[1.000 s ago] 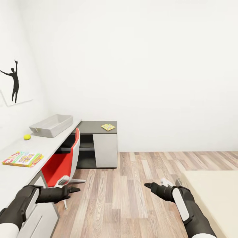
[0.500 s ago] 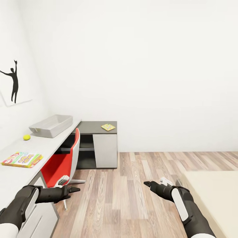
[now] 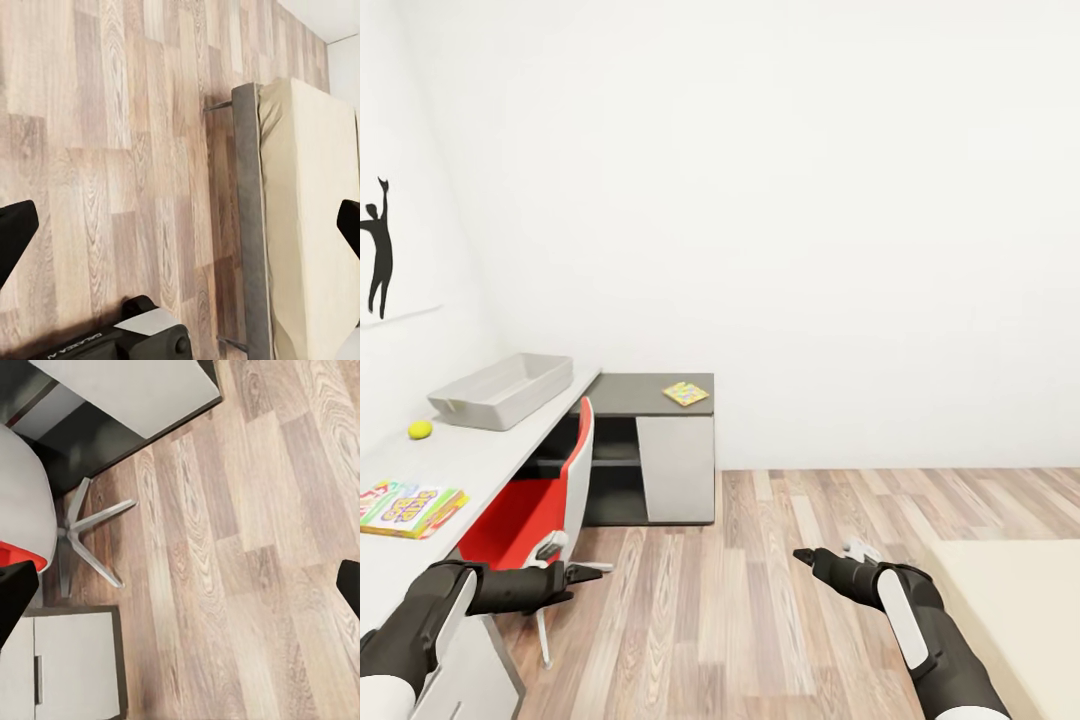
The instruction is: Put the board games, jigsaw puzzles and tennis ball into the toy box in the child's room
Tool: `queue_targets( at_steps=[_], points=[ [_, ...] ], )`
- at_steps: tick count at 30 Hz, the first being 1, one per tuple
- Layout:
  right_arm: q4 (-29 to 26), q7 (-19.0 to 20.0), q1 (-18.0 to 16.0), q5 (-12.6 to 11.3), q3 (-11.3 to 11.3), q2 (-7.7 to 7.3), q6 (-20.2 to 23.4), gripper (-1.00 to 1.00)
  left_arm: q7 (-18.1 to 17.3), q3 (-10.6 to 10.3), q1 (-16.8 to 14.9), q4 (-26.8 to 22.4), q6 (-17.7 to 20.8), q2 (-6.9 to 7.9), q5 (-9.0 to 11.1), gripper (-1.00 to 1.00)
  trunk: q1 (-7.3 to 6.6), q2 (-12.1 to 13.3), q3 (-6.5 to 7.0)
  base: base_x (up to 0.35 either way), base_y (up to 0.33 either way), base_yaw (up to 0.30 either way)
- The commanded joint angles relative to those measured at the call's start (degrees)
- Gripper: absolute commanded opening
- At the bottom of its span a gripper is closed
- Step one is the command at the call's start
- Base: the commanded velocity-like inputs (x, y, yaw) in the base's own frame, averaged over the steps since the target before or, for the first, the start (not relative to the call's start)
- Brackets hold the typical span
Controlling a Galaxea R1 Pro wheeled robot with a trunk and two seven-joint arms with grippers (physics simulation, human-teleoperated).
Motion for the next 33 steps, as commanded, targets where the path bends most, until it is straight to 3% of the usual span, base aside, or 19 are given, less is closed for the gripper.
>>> queue_targets(
  at_steps=[1,14,33],
  points=[
    [0.0,0.4,-0.1,0.4,-0.2,0.08,0.3,1.00,-0.1,0.1,0.0,0.0,0.5,0.00,0.1,1.00,0.03,-0.1,-0.08,0.150,0.000,0.000],
    [0.0,0.4,-0.1,0.5,0.1,0.19,0.1,1.00,0.0,0.1,0.0,0.0,0.5,0.03,-0.1,1.00,0.03,-0.1,0.22,0.066,-0.014,0.043],
    [0.0,0.3,-0.1,0.5,0.2,0.22,0.0,1.00,0.1,0.1,0.0,0.0,0.4,0.03,-0.3,1.00,0.03,-0.1,0.61,0.175,-0.143,0.046]
  ],
)
